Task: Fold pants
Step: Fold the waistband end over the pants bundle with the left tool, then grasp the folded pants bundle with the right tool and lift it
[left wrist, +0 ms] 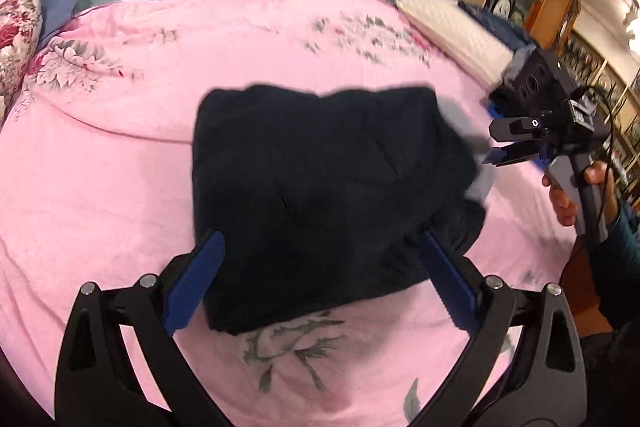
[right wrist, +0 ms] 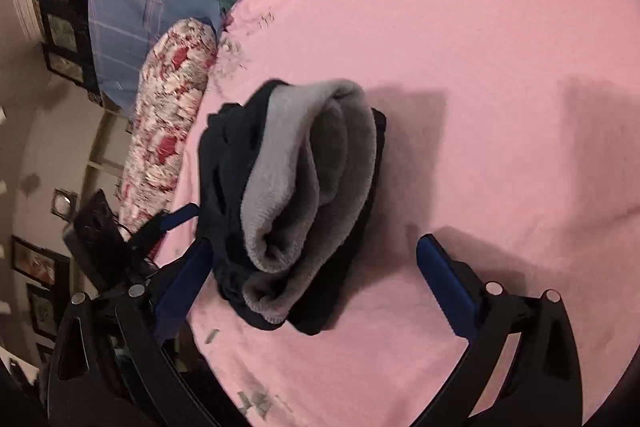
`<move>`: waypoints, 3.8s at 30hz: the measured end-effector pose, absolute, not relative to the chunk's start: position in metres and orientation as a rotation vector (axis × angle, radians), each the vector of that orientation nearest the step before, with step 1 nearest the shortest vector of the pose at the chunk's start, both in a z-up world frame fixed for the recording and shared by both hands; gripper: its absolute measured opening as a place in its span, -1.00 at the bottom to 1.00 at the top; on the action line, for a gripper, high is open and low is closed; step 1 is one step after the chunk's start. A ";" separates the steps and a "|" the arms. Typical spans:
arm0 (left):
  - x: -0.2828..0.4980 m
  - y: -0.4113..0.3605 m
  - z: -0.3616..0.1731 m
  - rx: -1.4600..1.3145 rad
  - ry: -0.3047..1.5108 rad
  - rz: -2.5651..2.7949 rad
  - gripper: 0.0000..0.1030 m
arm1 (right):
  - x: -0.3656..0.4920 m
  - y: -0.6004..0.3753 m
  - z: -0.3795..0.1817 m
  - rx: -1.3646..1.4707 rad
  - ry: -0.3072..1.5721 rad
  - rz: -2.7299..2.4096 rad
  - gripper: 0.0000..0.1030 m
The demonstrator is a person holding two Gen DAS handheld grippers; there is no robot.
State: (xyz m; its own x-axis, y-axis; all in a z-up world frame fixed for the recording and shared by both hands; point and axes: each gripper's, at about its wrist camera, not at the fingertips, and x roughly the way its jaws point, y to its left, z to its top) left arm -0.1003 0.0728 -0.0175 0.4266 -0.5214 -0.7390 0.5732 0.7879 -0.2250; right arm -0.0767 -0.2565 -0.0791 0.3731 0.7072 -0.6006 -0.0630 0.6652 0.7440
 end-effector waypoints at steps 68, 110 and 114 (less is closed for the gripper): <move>-0.021 0.124 -0.059 -0.261 1.153 -0.663 0.92 | -0.067 -0.221 -0.099 0.903 1.292 0.603 0.96; -0.019 0.086 -0.037 -0.248 1.039 -0.756 -0.67 | -0.076 -0.221 -0.093 0.731 1.139 0.603 -0.28; -0.012 0.084 0.010 -0.175 0.964 -0.717 -0.67 | -0.067 -0.215 -0.055 0.658 1.071 0.620 -0.30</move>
